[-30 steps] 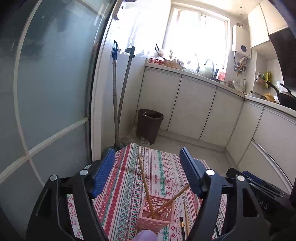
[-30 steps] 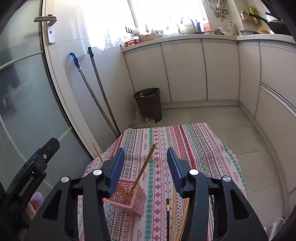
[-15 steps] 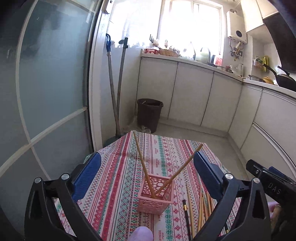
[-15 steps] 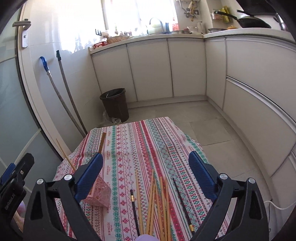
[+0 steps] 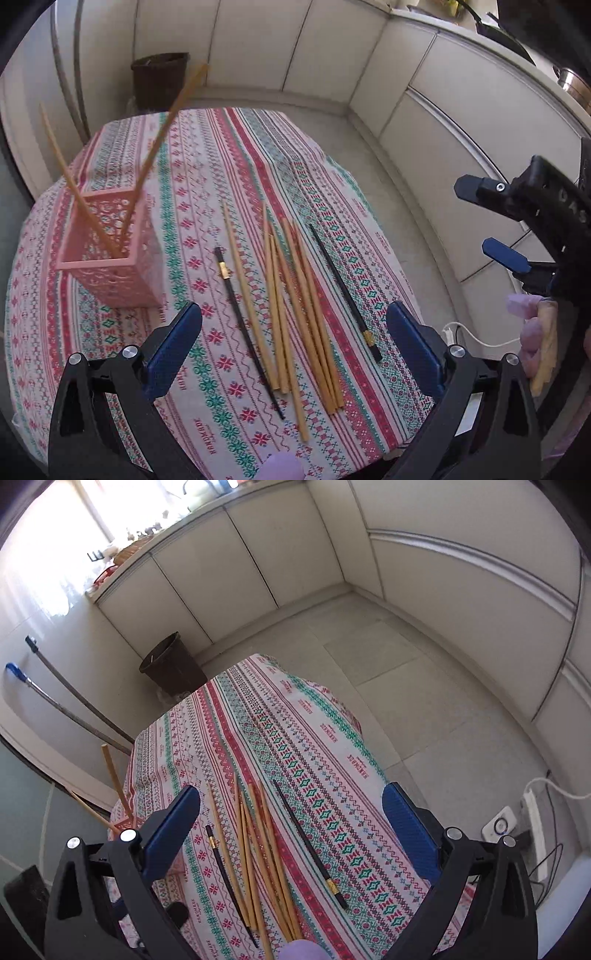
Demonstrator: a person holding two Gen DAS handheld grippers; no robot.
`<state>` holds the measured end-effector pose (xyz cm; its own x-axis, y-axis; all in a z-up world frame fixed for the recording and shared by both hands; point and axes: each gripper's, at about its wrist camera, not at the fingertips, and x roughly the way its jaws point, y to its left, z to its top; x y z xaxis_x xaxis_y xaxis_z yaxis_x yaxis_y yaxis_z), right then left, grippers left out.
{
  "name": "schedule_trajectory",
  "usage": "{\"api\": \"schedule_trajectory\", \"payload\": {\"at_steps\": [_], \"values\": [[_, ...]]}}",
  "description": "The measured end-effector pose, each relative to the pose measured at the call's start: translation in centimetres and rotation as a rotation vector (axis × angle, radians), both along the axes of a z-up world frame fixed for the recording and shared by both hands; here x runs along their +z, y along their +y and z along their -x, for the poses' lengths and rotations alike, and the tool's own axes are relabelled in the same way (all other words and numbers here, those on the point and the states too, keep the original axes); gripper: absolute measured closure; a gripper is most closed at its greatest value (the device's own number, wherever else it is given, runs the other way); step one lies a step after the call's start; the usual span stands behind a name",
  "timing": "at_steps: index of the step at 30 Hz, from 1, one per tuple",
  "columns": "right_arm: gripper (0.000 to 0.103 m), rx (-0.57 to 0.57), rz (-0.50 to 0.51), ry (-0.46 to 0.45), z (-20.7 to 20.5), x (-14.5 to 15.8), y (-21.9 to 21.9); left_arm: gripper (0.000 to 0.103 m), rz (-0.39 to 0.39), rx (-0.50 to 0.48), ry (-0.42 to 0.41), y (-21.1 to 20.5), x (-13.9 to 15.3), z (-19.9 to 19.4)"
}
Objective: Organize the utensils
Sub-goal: 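Grasp another wooden chopstick from the pile with the left tool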
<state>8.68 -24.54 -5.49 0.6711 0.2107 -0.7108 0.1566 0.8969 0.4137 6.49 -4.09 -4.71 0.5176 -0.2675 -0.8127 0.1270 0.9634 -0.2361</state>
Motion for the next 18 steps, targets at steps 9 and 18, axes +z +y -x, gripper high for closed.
{"api": "schedule_trajectory", "payload": {"at_steps": [9,18], "values": [[0.007,-0.011,-0.128,0.082,-1.5,-1.6,-1.6,0.014,-0.114,-0.048,0.188,-3.4,-3.8,-10.3],[0.007,0.043,-0.197,0.163,-3.2,-3.5,-1.1,0.058,-0.312,0.079,0.255,-0.5,-8.3,-16.9]]}}
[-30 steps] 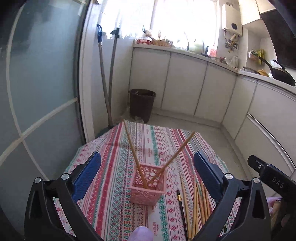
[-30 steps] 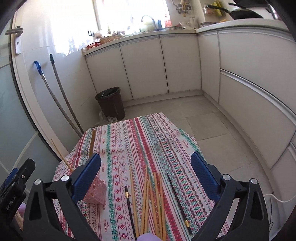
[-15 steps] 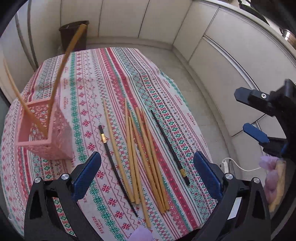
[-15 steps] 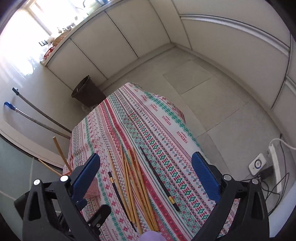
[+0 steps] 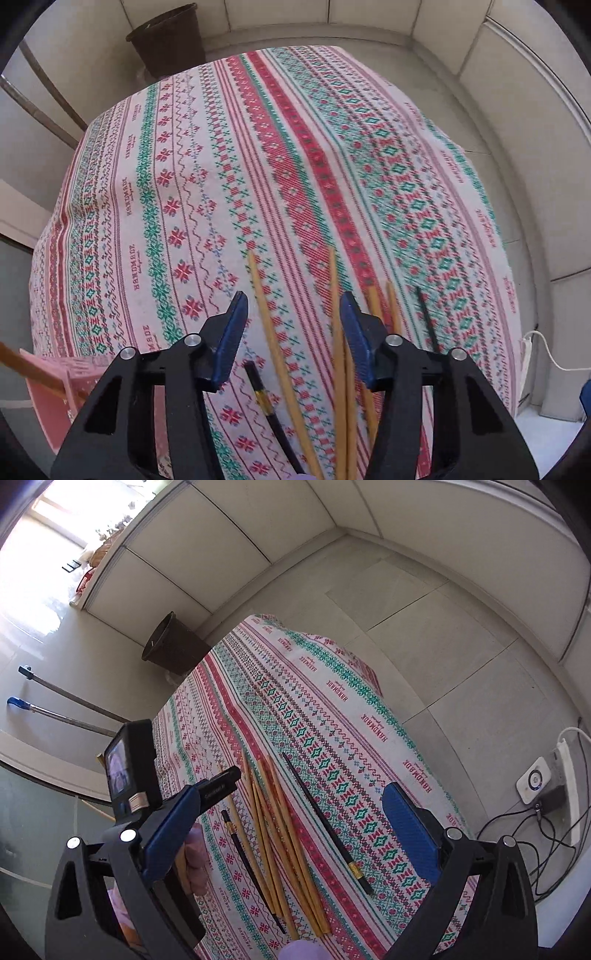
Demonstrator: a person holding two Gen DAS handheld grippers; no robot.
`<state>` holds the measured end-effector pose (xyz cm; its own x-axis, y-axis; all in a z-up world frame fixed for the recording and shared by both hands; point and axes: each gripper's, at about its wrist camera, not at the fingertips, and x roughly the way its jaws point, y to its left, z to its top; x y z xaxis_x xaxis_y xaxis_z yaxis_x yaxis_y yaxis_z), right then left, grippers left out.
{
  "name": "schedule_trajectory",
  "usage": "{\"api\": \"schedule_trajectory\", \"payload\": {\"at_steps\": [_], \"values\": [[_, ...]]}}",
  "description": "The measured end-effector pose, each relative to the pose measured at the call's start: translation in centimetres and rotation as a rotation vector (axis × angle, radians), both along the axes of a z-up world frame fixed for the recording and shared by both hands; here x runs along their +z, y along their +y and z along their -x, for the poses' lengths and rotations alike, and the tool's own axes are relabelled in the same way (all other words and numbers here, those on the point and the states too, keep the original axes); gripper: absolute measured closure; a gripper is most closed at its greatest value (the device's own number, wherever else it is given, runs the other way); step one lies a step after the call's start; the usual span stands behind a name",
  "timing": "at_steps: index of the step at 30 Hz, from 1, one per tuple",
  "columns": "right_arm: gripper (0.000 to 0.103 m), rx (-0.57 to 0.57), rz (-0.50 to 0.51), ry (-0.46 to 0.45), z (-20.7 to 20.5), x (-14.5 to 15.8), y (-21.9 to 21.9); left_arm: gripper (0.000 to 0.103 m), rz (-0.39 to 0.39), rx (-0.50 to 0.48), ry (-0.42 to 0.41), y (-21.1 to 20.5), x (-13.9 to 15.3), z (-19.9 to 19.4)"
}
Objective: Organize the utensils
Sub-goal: 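Grasp another wooden chopstick from the pile with the left tool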
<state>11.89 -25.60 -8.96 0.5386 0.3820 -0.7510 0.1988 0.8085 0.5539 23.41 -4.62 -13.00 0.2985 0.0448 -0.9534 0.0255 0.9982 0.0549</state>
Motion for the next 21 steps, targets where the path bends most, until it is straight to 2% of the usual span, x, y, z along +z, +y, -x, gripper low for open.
{"api": "schedule_trajectory", "payload": {"at_steps": [2,7,11,14,18,21], "values": [[0.007,0.017,-0.015,0.009,-0.3,-0.2,0.3,0.062,-0.004,0.026,0.01,0.8,-0.6,-0.6],[0.007,0.033,-0.008,0.014,-0.6,-0.5,0.6,0.062,0.025,0.064,0.049,2.2,-2.3,-2.0],[0.007,0.023,-0.015,0.023,-0.5,-0.6,0.3,0.082,0.066,0.048,0.067,2.6,-2.3,-2.3],[0.007,0.018,-0.015,0.028,-0.5,-0.7,0.1,0.097,0.075,-0.004,0.066,2.0,-2.2,-1.6],[0.007,0.031,0.011,0.035,-0.7,-1.0,0.5,0.098,0.015,-0.077,-0.003,0.5,-2.0,0.4],[0.007,0.036,0.018,0.042,-1.1,-1.3,0.7,0.099,0.02,-0.108,-0.072,0.0,-0.1,3.0]]}}
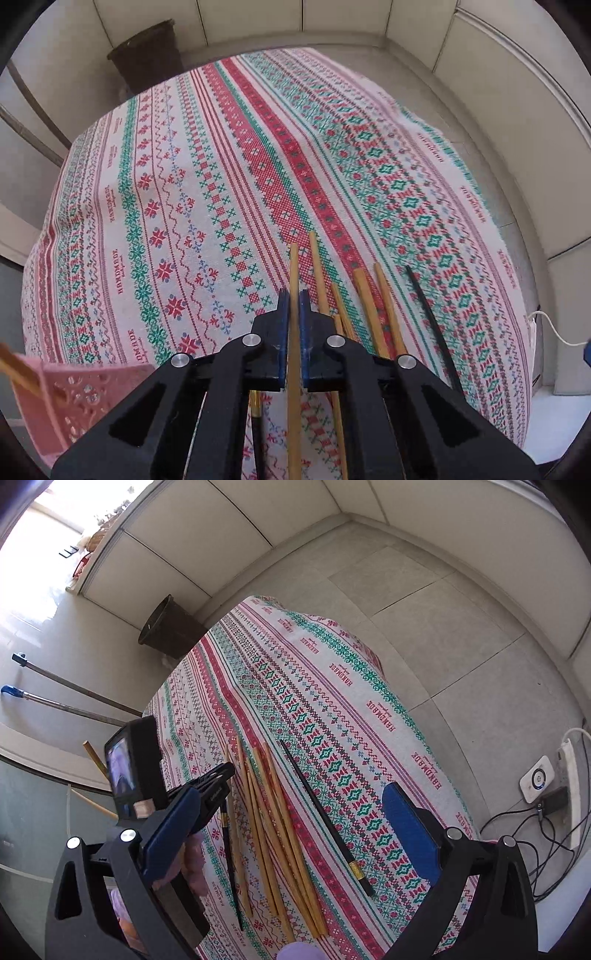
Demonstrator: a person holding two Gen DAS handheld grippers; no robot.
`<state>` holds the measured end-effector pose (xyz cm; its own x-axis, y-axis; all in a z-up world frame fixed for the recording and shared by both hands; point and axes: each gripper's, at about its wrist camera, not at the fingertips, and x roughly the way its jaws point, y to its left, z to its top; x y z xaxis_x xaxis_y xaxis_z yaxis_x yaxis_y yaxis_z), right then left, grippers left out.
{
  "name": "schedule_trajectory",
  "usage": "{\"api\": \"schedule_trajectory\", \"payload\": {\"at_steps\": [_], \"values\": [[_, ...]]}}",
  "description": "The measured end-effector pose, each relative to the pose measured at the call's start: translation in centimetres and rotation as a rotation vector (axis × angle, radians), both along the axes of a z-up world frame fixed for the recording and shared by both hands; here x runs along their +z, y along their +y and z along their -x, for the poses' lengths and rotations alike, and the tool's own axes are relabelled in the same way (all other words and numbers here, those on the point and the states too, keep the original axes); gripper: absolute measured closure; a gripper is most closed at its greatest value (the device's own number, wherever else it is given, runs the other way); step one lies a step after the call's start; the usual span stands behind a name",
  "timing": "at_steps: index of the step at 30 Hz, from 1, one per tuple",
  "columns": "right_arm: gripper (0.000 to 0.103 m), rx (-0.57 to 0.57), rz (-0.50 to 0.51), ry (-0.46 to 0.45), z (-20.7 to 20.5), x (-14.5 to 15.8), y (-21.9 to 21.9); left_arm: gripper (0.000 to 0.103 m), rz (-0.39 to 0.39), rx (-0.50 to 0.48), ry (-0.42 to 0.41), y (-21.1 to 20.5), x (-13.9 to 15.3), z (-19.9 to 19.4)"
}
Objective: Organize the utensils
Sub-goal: 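Grasp another wooden chopstick from the pile with the left tool, then lift the chopstick with the left tool while the right tool grasps one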
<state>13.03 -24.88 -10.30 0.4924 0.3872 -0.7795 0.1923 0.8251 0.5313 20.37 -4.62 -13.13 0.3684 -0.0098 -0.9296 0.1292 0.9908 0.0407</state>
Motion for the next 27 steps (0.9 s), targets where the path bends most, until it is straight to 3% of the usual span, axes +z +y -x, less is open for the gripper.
{"api": "schedule_trajectory", "payload": {"at_steps": [6,10,12,16,27], "values": [[0.007,0.043,0.132,-0.032,-2.9,0.2,2.2,0.098,0.084,-0.024,-0.148,1.1,7.5,7.3],[0.008,0.125,0.145,0.011,-5.3,-1.1,5.1,0.098,0.135,-0.013,-0.244,2.3,11.4,12.3],[0.02,0.184,0.177,0.001,-6.5,-1.5,7.2,0.098,0.157,-0.003,-0.281,3.5,12.8,14.6],[0.046,0.279,0.224,0.023,-9.1,-2.9,10.8,0.098,0.182,0.014,-0.338,5.2,14.4,17.8],[0.058,0.355,0.342,0.054,-12.2,-6.2,15.9,0.098,0.204,0.007,-0.359,7.6,15.5,20.6]]}}
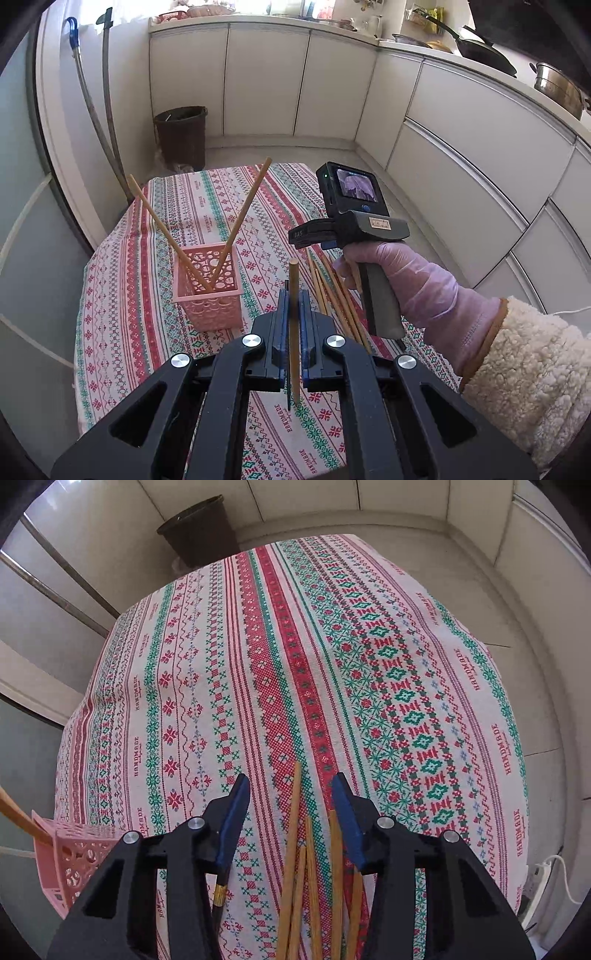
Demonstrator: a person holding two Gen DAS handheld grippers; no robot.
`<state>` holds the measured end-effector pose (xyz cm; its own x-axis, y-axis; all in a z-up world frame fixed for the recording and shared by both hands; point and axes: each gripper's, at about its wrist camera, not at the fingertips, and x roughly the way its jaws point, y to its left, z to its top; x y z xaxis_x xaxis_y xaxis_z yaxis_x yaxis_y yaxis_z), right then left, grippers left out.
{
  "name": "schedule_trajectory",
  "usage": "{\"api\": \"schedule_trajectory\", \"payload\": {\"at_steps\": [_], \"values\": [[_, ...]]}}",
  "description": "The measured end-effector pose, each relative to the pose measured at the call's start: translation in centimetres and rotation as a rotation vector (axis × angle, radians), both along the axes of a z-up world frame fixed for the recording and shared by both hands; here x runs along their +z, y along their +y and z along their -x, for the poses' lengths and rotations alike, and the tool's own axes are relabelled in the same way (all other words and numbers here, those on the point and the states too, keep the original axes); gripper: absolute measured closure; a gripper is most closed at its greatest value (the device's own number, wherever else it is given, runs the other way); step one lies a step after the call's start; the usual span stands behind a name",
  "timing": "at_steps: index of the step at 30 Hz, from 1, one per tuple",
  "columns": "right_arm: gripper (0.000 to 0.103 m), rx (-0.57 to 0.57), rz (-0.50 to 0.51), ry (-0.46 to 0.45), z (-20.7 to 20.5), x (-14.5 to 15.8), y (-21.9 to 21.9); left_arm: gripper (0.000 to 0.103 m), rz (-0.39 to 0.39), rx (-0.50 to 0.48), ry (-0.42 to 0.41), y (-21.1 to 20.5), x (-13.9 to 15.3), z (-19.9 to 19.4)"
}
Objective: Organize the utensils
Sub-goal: 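Lift the chopstick with the left tool while the right tool grasps one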
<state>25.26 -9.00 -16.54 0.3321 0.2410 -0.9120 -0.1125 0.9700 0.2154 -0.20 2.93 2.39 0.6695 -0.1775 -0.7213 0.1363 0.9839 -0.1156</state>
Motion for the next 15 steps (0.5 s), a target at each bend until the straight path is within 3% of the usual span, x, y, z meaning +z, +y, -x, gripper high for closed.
{"api": "schedule_trajectory", "payload": {"at_steps": [3,5,6,11,15], "values": [[0.069,0.0,0.047,0.039,-0.2,-1.5,0.7,0.098,0.018,0.008,0.0,0.6,0.5,0.2],[0.092,0.018,0.107,-0.01,0.1,-1.6,1.4,0.098,0.025,0.008,-0.012,0.8,0.7,0.4],[0.097,0.023,0.112,-0.022,0.2,-1.6,1.5,0.098,0.029,0.01,-0.021,0.9,0.9,0.5],[0.098,0.002,0.096,-0.066,1.1,-0.8,0.9,0.098,0.059,0.02,-0.031,1.6,1.2,0.8],[0.098,-0.01,0.064,-0.124,3.1,2.1,-0.8,0.098,0.08,0.024,-0.058,1.9,2.0,1.4]]}}
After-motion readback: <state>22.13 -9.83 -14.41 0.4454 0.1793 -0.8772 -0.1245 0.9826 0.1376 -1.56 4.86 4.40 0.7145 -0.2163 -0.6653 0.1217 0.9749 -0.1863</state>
